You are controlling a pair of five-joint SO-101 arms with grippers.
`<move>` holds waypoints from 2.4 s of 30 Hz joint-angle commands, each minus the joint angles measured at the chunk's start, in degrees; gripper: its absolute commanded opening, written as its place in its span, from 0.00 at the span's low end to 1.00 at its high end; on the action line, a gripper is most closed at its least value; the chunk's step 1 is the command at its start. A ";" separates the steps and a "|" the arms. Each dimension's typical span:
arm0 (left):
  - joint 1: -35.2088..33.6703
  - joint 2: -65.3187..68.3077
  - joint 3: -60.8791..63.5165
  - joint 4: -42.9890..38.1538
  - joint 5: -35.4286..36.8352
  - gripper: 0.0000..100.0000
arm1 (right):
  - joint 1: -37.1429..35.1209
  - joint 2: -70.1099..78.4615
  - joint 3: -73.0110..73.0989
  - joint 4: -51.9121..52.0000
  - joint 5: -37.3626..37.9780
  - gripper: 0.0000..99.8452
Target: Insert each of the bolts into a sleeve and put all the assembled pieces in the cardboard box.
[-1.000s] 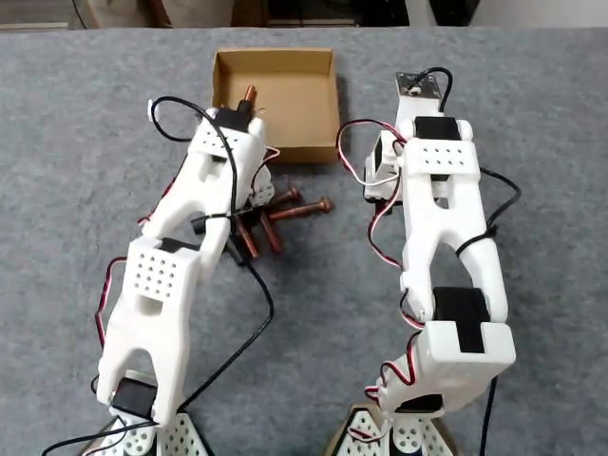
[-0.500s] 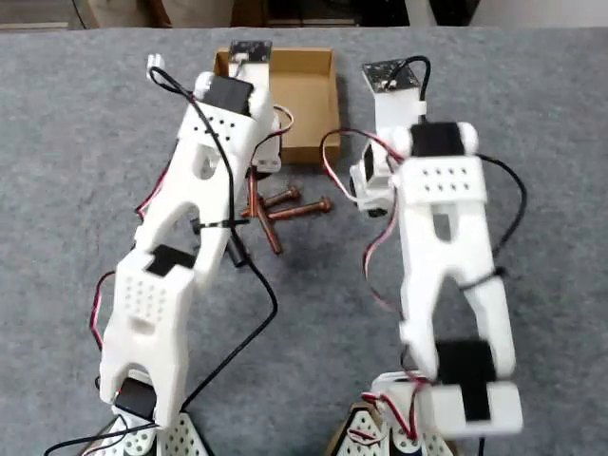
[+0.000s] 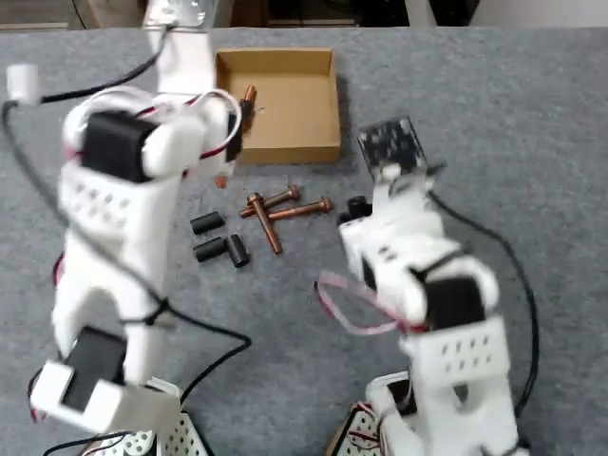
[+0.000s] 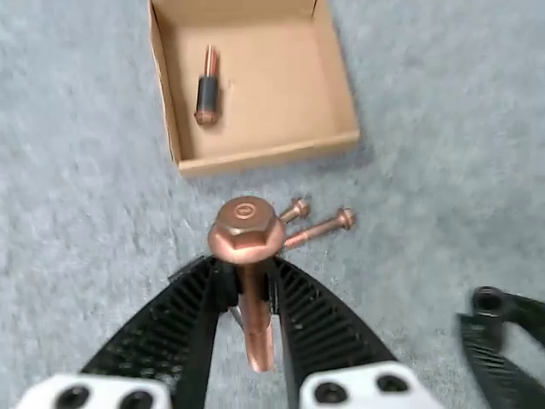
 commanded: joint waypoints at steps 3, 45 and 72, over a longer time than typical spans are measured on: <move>-0.18 -10.07 0.00 -0.09 -0.53 0.02 | -8.66 -18.07 19.21 -22.51 -7.38 0.00; 16.26 -51.38 60.48 -41.32 -4.04 0.02 | -20.62 -33.10 51.30 -64.35 -1.14 0.00; 12.04 -51.38 71.56 -55.03 -3.96 0.02 | -20.70 -43.03 51.12 -56.44 -6.33 0.00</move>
